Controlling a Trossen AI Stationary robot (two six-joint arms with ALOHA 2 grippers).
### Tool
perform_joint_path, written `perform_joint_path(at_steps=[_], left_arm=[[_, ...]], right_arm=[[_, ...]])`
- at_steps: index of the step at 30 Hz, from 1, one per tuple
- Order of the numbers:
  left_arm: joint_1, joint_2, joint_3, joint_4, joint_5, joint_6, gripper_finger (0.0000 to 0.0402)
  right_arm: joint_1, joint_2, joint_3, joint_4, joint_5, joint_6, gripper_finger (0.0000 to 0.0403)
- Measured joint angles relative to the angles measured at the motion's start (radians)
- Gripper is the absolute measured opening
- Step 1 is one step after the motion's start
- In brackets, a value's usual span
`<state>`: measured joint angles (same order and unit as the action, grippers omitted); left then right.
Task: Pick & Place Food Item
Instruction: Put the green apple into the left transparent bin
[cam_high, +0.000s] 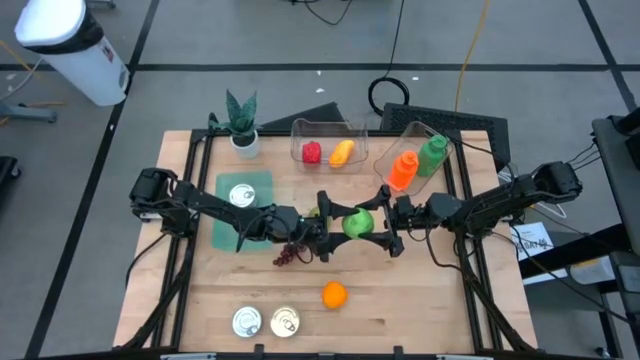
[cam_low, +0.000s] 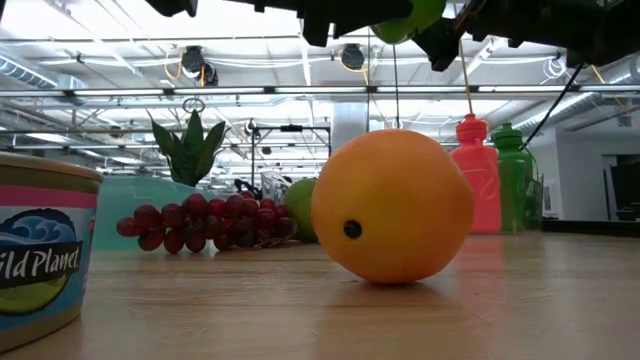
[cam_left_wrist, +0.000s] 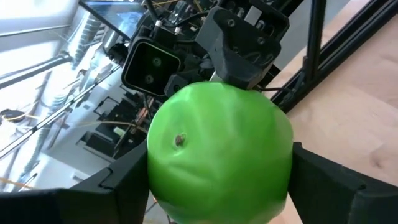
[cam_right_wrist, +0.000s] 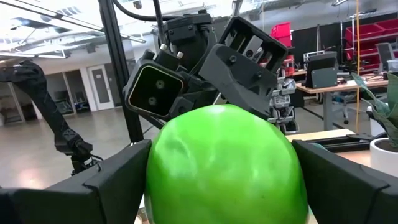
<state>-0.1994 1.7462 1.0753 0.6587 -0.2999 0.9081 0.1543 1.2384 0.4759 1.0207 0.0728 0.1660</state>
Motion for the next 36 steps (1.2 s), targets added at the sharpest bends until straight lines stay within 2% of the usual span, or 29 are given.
perform_joint_path(at_steps=[5,11,17,21,24,29,32,36], left_arm=[[-0.030,0.005,0.005,0.025,-0.078,0.008,0.0298],[-0.041,0.005,0.010,0.047,-0.085,0.004,0.0288],[-0.038,-0.006,0.005,0.050,-0.099,0.006,0.0288],[-0.046,-0.012,0.004,0.053,-0.146,0.003,0.0288],[-0.052,-0.034,0.004,0.063,-0.177,-0.011,0.0288],[-0.043,-0.081,0.004,0.003,-0.175,-0.072,0.0287],[-0.007,-0.116,0.000,-0.037,-0.168,-0.133,0.0287],[0.098,-0.149,-0.038,-0.044,-0.052,-0.269,0.0287]], right_arm=[[0.000,-0.043,-0.009,-0.015,-0.006,-0.022,0.0352],[-0.008,-0.125,-0.040,-0.058,-0.029,-0.002,0.0352],[-0.008,-0.138,-0.045,-0.059,-0.037,0.020,0.0355],[-0.010,-0.187,-0.047,-0.133,-0.026,0.020,0.0356],[-0.011,-0.255,-0.048,-0.243,0.033,-0.018,0.0356],[-0.011,-0.364,-0.048,-0.428,0.114,-0.035,0.0356],[-0.011,-0.410,-0.048,-0.511,0.115,-0.031,0.0356],[-0.011,-0.459,-0.048,-0.589,0.118,-0.032,0.0357]])
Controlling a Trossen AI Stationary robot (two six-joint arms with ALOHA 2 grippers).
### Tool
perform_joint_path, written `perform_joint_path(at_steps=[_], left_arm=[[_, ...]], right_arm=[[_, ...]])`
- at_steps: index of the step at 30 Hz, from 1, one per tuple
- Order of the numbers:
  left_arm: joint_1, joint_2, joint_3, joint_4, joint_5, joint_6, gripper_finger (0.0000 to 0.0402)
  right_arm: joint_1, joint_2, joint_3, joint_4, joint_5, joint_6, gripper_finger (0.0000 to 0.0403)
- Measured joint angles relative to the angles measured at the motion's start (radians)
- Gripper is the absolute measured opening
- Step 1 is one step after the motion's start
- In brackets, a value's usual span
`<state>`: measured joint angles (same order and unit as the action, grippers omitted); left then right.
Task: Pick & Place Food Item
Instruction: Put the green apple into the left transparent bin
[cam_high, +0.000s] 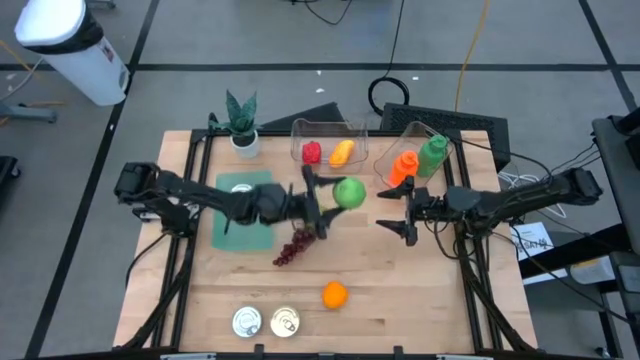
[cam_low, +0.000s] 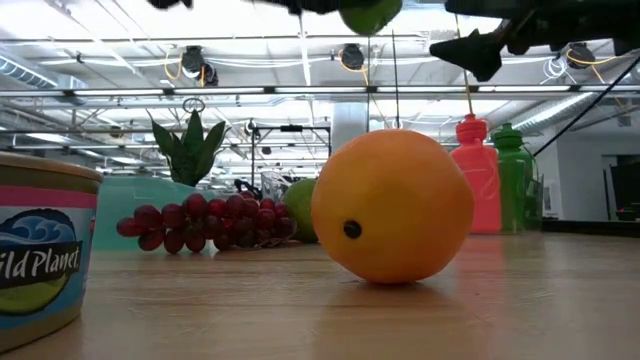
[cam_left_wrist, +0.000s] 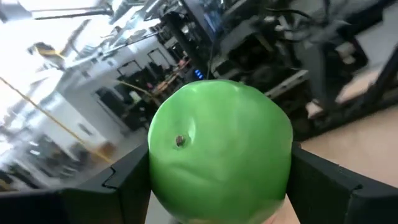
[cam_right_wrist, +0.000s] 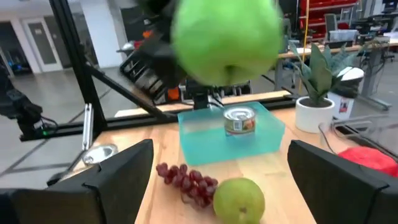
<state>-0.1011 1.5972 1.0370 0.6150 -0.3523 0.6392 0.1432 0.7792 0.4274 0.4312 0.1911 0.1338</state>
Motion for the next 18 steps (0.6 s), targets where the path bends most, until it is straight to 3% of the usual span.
perform_joint_path(at_steps=[8,12,18], left_arm=[[0.292,-0.006,-0.180,0.191,0.243,-0.372,0.0287],[0.410,0.018,-0.206,0.190,0.241,-0.622,0.0287],[0.492,0.114,-0.114,0.096,0.239,-0.736,0.0287]], right_arm=[[0.000,-0.061,0.002,-0.095,0.025,-0.036,0.0357],[0.000,-0.063,0.002,-0.099,0.038,-0.044,0.0357],[0.000,-0.063,0.002,-0.101,0.049,-0.067,0.0357]])
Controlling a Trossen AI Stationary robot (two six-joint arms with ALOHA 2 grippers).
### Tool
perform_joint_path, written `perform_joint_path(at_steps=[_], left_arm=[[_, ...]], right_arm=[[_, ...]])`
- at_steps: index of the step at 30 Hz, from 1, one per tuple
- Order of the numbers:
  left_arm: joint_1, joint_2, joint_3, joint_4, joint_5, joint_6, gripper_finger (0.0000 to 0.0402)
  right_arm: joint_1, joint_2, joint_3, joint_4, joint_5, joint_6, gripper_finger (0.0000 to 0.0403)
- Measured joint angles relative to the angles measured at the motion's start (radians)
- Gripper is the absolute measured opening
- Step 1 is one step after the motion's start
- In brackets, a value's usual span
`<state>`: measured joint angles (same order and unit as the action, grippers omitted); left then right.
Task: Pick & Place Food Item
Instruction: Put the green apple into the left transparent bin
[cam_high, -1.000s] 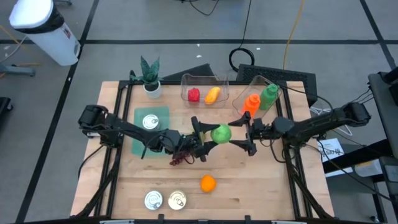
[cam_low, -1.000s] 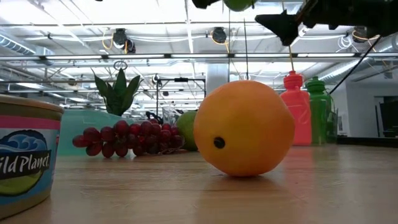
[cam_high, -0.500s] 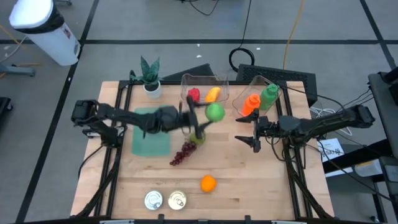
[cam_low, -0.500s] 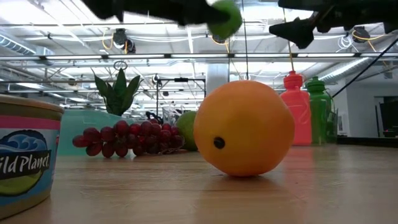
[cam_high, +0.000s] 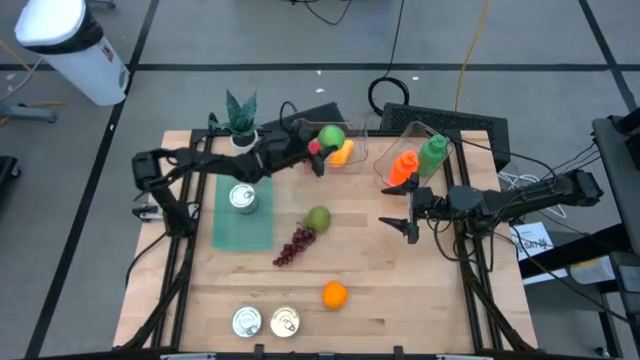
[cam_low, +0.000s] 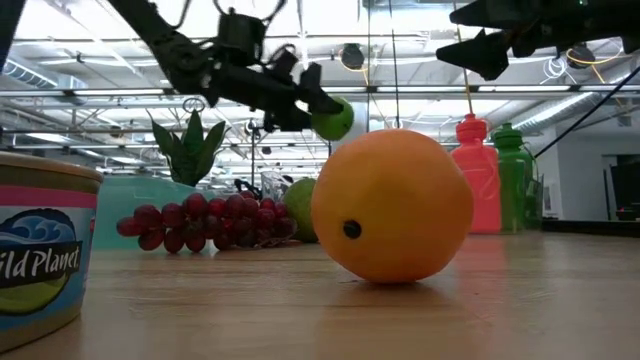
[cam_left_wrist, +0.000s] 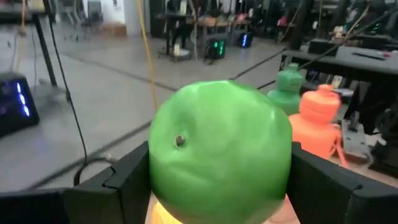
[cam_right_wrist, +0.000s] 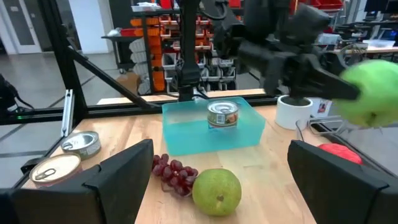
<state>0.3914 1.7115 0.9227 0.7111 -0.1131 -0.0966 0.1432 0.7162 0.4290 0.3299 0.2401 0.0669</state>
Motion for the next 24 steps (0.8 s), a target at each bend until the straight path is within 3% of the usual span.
perform_joint_path(at_steps=[6,12,18,24], left_arm=[[0.023,0.126,0.160,-0.221,-0.056,-0.087,0.0287],[0.022,0.200,0.252,-0.321,-0.116,-0.111,0.0293],[0.022,0.200,0.267,-0.400,-0.240,-0.127,0.0308],[0.023,0.200,0.267,-0.409,-0.239,-0.159,0.0337]], right_arm=[[0.000,0.000,0.000,-0.001,0.000,0.010,0.0357],[0.000,0.000,0.000,-0.009,-0.001,0.018,0.0357],[0.000,0.000,0.000,-0.017,-0.005,0.019,0.0357],[0.000,0.000,0.000,-0.024,-0.005,0.023,0.0357]])
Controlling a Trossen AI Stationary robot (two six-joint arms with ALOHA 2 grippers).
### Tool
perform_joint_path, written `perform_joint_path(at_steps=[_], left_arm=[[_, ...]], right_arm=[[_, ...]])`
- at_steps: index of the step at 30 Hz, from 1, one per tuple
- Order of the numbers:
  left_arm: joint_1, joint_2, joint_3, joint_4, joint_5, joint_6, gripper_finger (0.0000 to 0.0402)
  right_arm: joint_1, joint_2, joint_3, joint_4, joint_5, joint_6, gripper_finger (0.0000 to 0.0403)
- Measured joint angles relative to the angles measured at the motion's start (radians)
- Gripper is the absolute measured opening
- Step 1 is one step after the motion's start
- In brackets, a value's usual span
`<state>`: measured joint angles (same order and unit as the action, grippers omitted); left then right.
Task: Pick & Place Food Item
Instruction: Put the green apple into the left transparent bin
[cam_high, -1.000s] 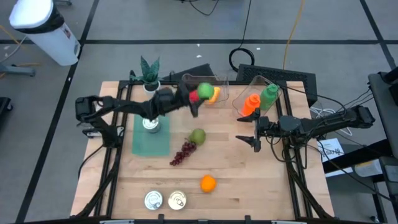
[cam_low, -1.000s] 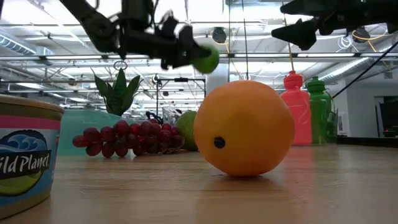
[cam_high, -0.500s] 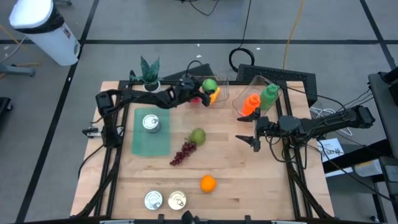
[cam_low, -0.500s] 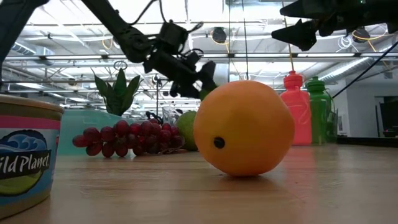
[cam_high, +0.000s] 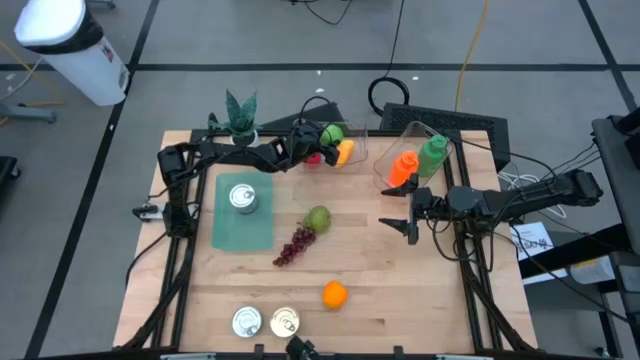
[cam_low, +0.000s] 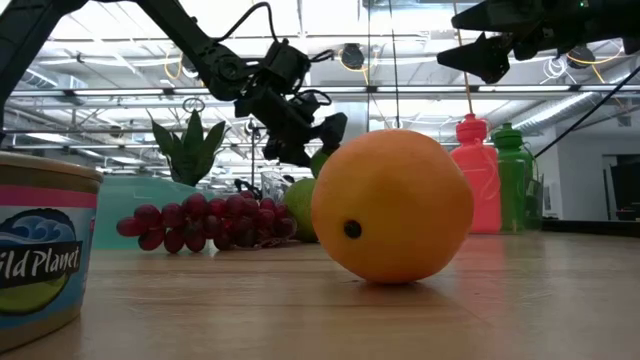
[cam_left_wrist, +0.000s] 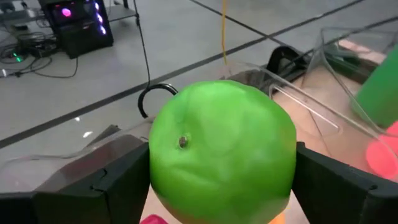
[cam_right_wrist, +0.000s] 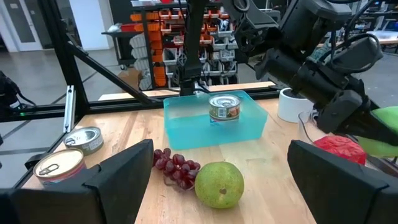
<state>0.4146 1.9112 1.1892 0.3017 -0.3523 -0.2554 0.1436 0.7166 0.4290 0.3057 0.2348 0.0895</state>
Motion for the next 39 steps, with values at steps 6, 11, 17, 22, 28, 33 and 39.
perform_joint_path(at_steps=[6,11,17,22,28,33,39], left_arm=[[-0.005,0.001,0.000,-0.005,0.003,0.015,0.0373],[-0.004,0.000,0.000,-0.020,0.002,0.036,0.0386],[-0.005,0.000,0.000,-0.022,0.011,0.044,0.0381],[-0.006,0.001,0.000,-0.022,0.012,0.043,0.0386],[-0.012,0.000,-0.001,-0.042,0.013,0.072,0.0382],[-0.009,0.000,-0.001,-0.101,0.011,0.022,0.0373],[0.015,0.000,-0.001,-0.180,0.051,-0.062,0.0374]], right_arm=[[0.000,0.000,0.000,-0.001,0.000,0.003,0.0357],[0.000,0.000,0.000,0.000,0.000,0.003,0.0357],[0.000,0.000,0.000,-0.002,0.000,0.003,0.0357],[0.000,0.000,0.000,-0.004,0.000,0.003,0.0357],[0.000,0.000,0.000,-0.009,0.000,0.003,0.0357],[0.000,0.000,0.000,-0.012,-0.001,0.004,0.0357],[0.000,0.000,0.000,-0.012,-0.001,0.003,0.0357]])
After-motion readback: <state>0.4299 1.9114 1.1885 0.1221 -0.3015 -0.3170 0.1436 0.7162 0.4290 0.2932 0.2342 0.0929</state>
